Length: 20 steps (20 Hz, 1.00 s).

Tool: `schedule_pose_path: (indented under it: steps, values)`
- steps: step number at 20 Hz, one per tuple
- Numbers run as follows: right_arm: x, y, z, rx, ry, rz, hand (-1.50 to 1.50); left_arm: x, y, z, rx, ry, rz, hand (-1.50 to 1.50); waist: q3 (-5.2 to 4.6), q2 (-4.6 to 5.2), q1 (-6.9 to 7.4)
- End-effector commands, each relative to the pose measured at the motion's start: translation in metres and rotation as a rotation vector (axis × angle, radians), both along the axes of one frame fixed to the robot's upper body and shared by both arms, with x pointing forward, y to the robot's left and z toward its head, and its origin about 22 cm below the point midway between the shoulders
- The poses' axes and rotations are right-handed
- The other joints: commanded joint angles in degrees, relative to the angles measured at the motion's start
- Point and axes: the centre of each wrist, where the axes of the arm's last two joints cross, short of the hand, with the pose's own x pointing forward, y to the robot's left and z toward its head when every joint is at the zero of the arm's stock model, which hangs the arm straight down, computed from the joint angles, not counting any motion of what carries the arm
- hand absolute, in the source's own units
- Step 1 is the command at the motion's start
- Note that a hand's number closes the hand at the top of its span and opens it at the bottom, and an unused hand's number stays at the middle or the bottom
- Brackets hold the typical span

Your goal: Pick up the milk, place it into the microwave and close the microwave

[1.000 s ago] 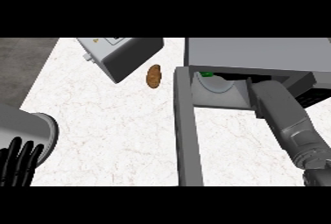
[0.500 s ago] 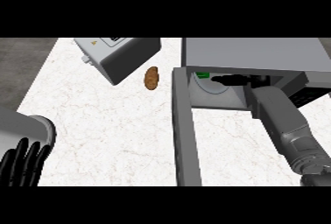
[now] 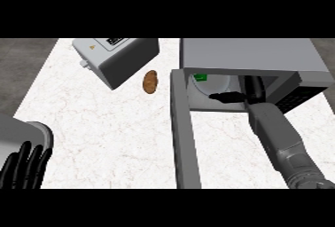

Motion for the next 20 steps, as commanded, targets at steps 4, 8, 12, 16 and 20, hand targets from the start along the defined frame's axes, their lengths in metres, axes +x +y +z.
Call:
schedule_pose_path:
  steps: [4, 8, 12, 16, 20]
  values:
    - [-0.061, -0.024, -0.067, 0.066, 0.121, -0.012, -1.50, -0.009, 0.003, -0.006, -0.016, 0.016, 0.006, -1.50, 0.71, 0.41, -1.75]
    - [-0.073, -0.013, -0.078, 0.153, 0.120, 0.026, -1.50, -0.001, 0.000, -0.007, 0.005, 0.025, -0.058, -1.50, 0.69, 0.30, -2.50]
    - [-0.116, -0.032, -0.108, 0.205, 0.119, 0.009, -1.50, -0.005, -0.002, 0.000, -0.004, 0.026, -0.141, -1.50, 0.69, 0.30, -2.41]
    - [-0.134, 0.000, -0.124, 0.295, 0.153, 0.114, -1.50, 0.013, -0.019, -0.006, -0.005, 0.060, -0.284, -1.50, 0.70, 0.46, -2.66]
    - [-0.164, -0.046, -0.129, 0.331, 0.119, 0.105, -1.50, 0.020, -0.015, -0.019, 0.064, 0.070, -0.328, 1.50, 0.69, 0.53, -2.16]
